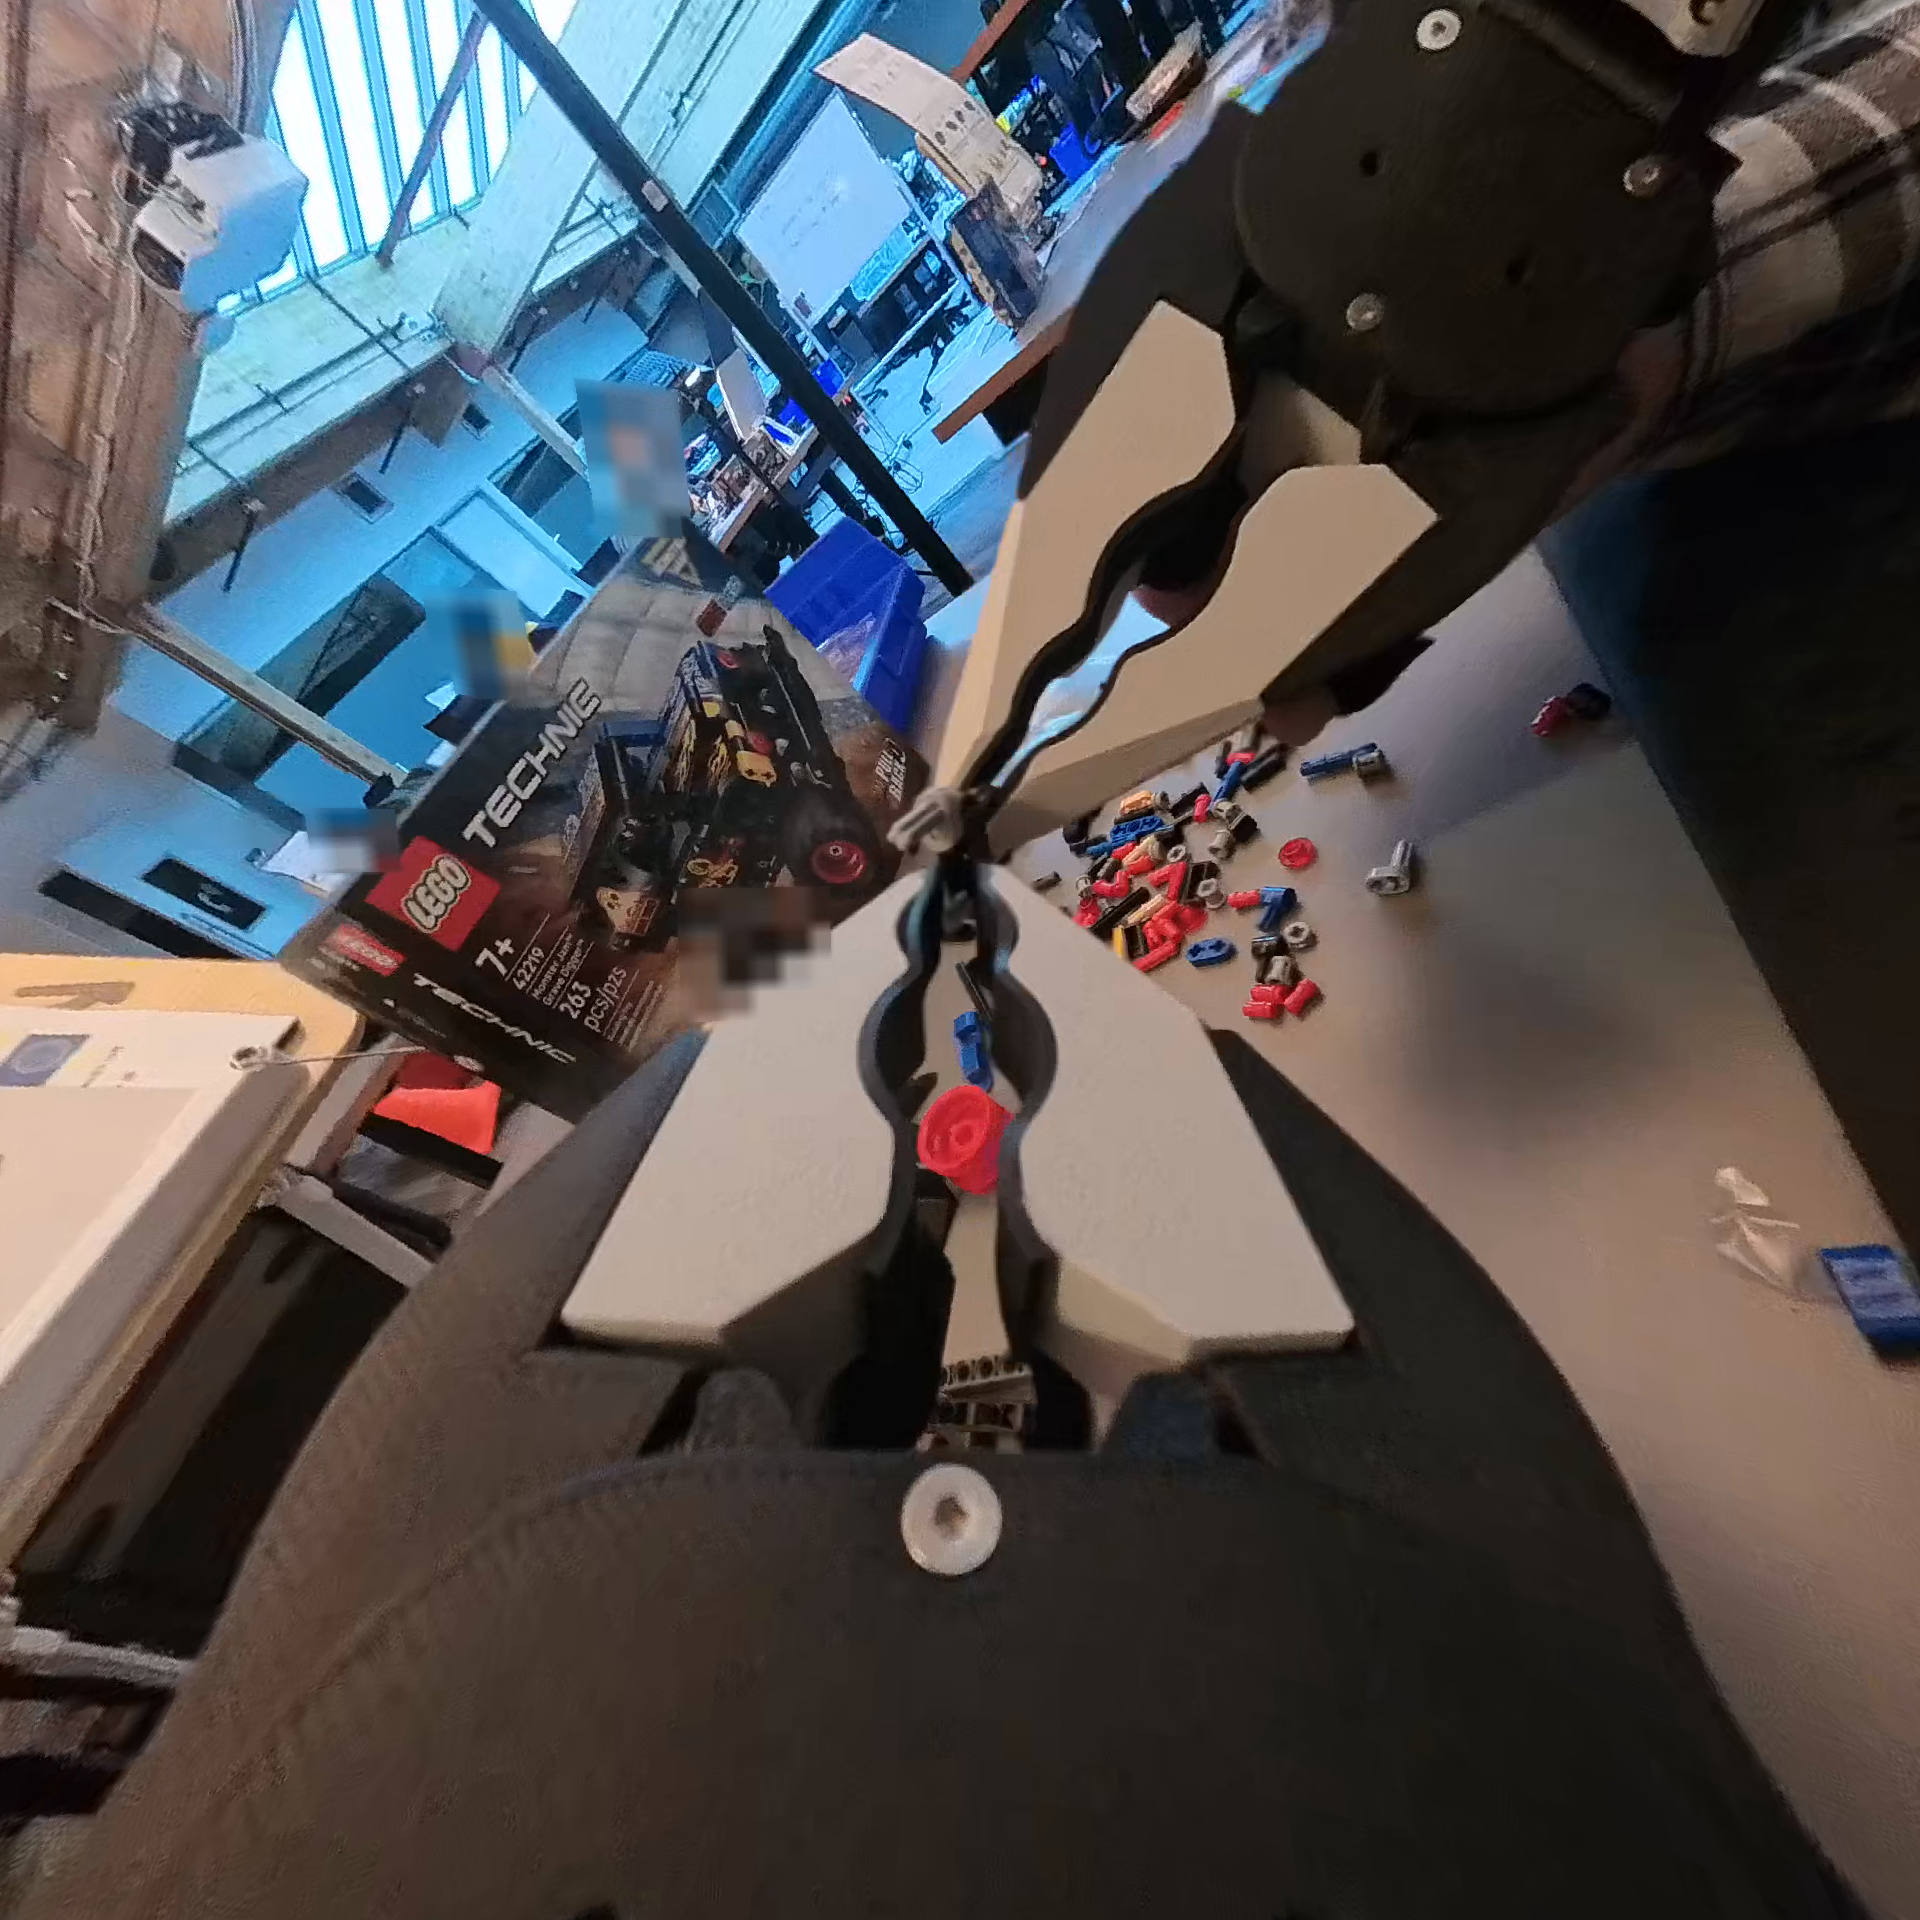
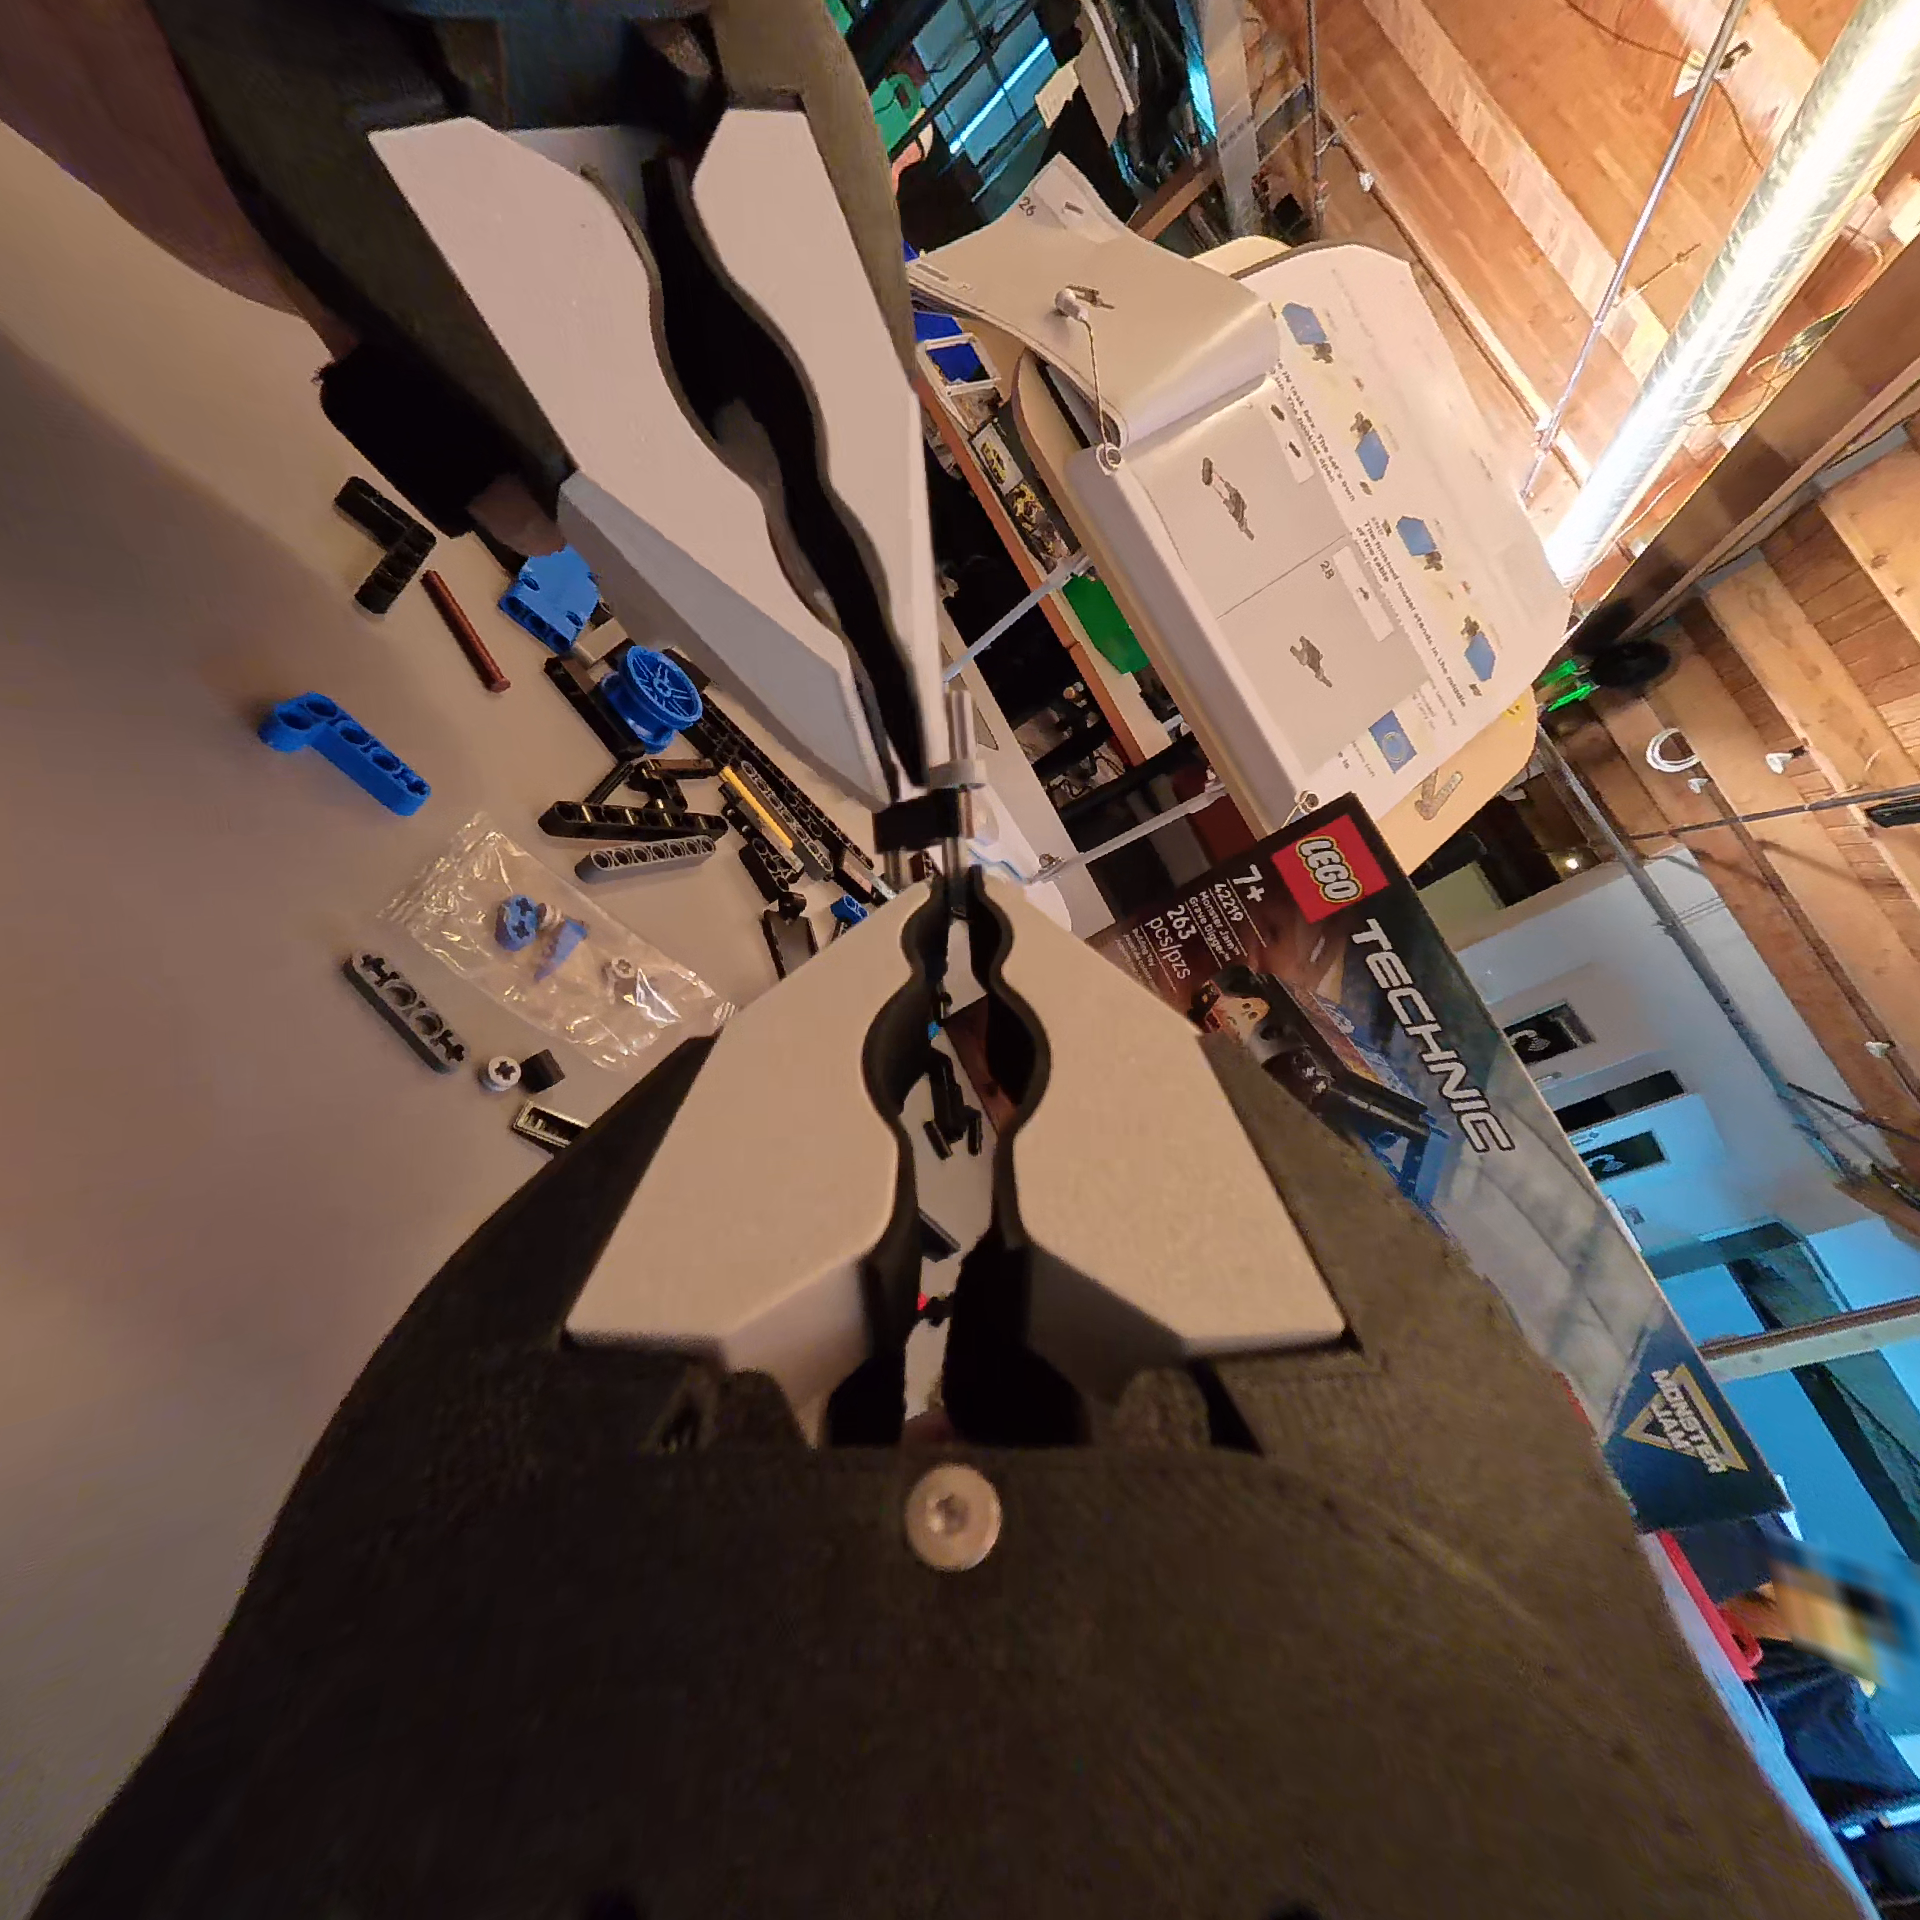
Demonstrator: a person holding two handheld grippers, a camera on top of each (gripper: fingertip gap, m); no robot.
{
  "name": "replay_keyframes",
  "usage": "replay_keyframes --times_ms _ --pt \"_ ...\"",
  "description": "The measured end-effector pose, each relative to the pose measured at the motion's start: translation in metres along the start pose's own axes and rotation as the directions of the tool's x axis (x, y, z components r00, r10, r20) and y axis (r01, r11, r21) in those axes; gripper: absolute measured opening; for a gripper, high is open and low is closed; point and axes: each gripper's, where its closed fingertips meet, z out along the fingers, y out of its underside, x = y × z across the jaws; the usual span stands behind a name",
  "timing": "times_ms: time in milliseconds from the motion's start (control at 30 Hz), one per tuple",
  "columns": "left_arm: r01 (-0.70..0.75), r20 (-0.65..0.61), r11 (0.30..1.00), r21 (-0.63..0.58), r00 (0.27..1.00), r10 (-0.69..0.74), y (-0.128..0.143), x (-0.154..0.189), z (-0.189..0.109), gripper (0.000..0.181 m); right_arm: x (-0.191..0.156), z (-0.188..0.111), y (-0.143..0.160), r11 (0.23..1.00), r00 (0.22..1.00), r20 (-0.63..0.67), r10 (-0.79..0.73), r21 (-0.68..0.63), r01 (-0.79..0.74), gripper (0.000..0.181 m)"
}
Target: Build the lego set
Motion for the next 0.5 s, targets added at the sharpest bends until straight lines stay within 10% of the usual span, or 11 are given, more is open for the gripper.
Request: replay_keyframes --times_ms 167,500 --pt "0.187 -0.083 0.982 0.031 0.979 -0.184 -0.002 0.001 0.0 0.023 -0.006 0.0 0.002 0.999 0.998 0.046 0.035 -0.004 -0.035 0.002" --pt "0.367 -0.194 0.93 0.028 0.914 -0.356 -0.003 0.009 0.002 0.005 -0.012 -0.002 0.001 0.984 0.977 0.126 0.173 0.017 -0.176 0.003"
